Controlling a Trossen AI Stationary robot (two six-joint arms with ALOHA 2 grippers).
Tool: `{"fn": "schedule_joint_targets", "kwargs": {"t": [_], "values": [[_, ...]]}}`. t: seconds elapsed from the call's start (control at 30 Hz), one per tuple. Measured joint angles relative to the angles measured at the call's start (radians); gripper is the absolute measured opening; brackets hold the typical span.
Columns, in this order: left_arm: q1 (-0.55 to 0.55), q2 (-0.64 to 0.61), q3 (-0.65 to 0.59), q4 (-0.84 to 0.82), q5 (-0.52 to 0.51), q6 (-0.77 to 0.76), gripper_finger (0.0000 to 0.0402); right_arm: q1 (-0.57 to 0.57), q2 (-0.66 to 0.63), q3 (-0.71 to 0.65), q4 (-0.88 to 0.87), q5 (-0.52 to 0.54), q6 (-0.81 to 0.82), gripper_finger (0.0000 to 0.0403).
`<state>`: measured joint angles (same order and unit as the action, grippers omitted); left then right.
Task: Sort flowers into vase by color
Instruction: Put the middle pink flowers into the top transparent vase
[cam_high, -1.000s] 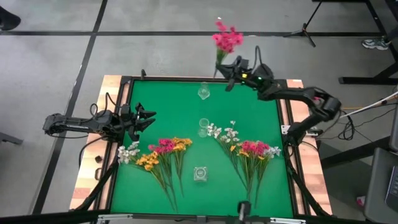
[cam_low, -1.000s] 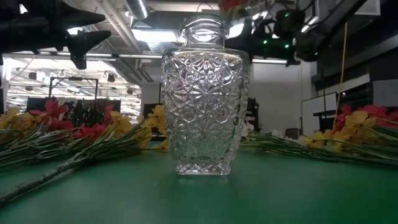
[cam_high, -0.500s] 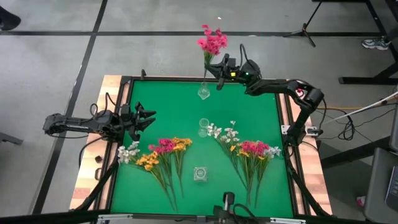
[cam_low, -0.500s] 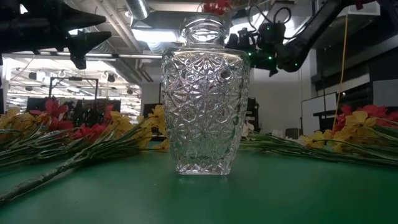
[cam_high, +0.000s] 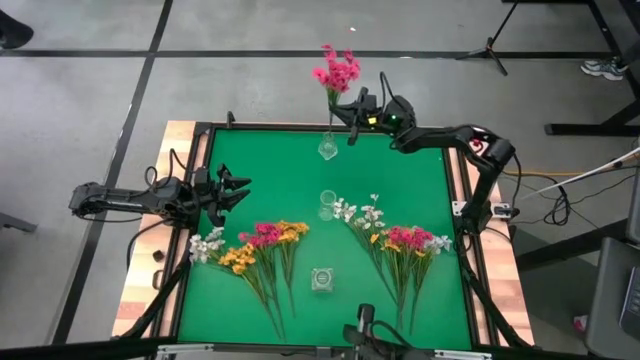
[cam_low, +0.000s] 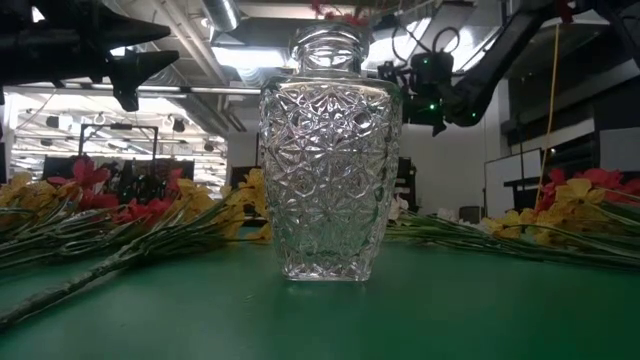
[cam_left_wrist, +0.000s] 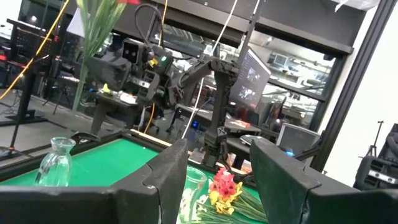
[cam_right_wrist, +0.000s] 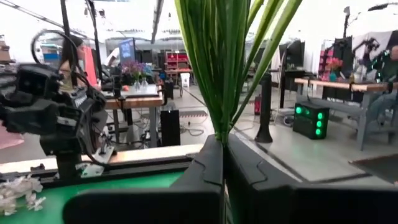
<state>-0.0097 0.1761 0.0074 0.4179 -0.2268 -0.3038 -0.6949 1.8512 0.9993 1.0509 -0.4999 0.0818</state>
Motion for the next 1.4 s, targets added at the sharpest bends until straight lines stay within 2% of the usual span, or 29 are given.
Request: {"fn": "schedule_joint_targets", "kwargs": {"t": [0.3,0.83,1.2,1.4], "values": [[0.0,0.0,0.0,0.0,0.0,0.0,0.0172,0.0,0.054,0.0,0.057,-0.001,0.046,0.0003],[0.0,0.0,0.0,0.0,0.0,0.0,0.0172,-0.002,0.053,0.0,-0.036,0.063,0.143,0.007],[0.0,0.0,0.0,0.0,0.0,0.0,0.0172,-0.002,0.053,0.001,-0.185,0.076,0.155,0.0116],[0.0,0.0,0.0,0.0,0.0,0.0,0.0172,-0.002,0.052,0.055,-0.349,0.069,0.153,0.0145]]}}
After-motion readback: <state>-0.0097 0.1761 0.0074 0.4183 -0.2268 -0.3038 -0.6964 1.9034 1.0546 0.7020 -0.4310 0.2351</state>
